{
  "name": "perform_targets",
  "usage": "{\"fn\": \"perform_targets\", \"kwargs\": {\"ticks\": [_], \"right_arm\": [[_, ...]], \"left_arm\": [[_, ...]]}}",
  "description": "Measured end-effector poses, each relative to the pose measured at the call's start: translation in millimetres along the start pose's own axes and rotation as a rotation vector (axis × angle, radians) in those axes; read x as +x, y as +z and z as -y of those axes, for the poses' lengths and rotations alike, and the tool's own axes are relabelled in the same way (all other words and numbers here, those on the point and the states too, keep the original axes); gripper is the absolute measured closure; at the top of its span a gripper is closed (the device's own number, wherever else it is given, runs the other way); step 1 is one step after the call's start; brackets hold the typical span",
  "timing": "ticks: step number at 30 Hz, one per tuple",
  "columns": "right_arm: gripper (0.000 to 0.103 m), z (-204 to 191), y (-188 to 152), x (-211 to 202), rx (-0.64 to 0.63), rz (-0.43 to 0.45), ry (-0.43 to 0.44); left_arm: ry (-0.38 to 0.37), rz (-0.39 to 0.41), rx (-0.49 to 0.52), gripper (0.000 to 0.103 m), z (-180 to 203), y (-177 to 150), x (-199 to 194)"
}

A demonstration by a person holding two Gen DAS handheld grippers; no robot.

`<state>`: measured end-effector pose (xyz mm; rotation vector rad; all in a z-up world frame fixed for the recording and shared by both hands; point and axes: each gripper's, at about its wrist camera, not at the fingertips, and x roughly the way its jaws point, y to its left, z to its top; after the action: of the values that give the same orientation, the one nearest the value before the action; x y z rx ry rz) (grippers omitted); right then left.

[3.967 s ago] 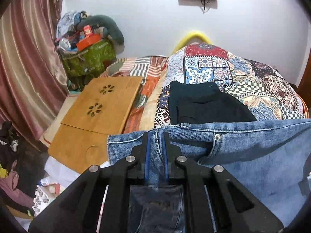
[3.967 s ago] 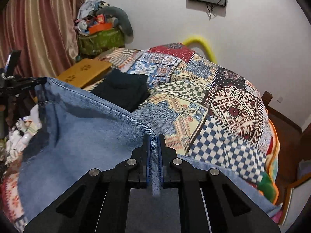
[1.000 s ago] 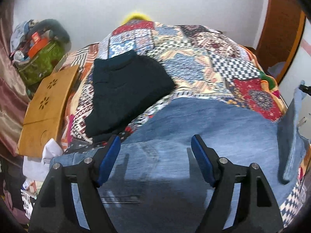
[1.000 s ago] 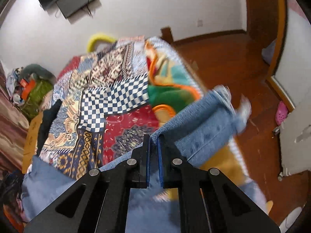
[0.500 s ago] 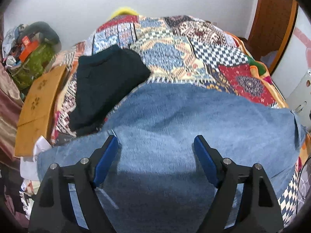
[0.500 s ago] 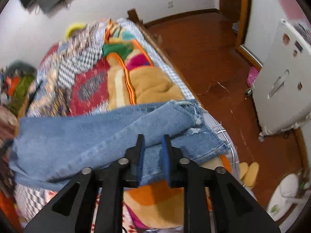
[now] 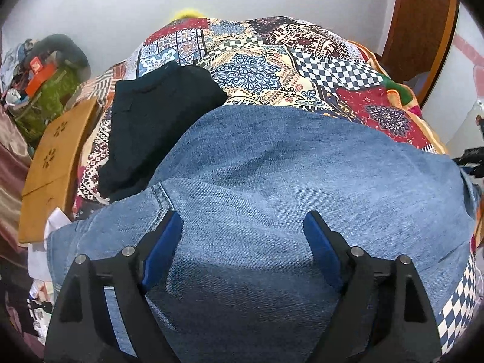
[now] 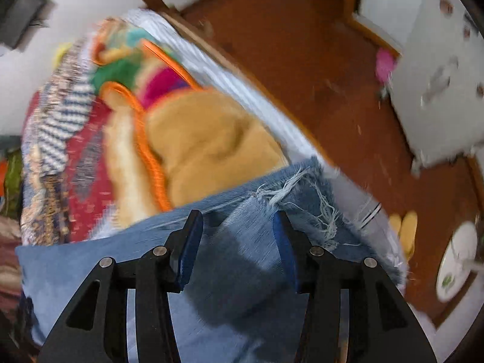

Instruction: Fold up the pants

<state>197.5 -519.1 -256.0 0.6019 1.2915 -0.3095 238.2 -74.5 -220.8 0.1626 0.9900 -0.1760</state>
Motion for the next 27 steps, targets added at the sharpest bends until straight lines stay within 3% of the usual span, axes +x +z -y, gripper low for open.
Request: {"fn": "perform_targets", "kwargs": {"ticks": [3, 7, 9, 14, 22, 25, 27], "right_arm": [[0.06, -0.9, -0.4, 12.5, -0.014, 0.02, 0.008], [0.087, -3.0, -1.5, 9.9, -0.027, 0.055, 0.006], [0.092, -3.8, -1.5, 3.8, -0.048, 0.07, 0.009], [0.094, 1.3, -1.3, -38.4, -0.066, 0.193, 0.063], [0.095, 12.4, -5.4, -148.8, -0.124, 0.458, 0.177], [0.096, 20.1, -15.3, -167.8, -0.164, 0.505, 0.175], [0.096, 25.6, -23.7, -159.2, -0.19, 0.486, 0.136]], "left_arm": [[-0.007, 0.001, -0.005, 0.018, -0.6, 0.4, 1.3], [-0.004, -0.001, 0.004, 0.018, 0.3, 2.4, 1.9], [0.006, -0.001, 0.013, 0.018, 2.6, 2.7, 1.8], [0.007, -0.023, 0.025, 0.018, 7.9, 5.0, -0.2], [-0.047, -0.043, 0.063, 0.018, 37.1, 5.7, -11.4], [-0.071, -0.044, 0.088, 0.018, 53.9, 4.2, -15.3], [-0.088, -0.046, 0.105, 0.018, 64.4, 2.2, -16.8]]}}
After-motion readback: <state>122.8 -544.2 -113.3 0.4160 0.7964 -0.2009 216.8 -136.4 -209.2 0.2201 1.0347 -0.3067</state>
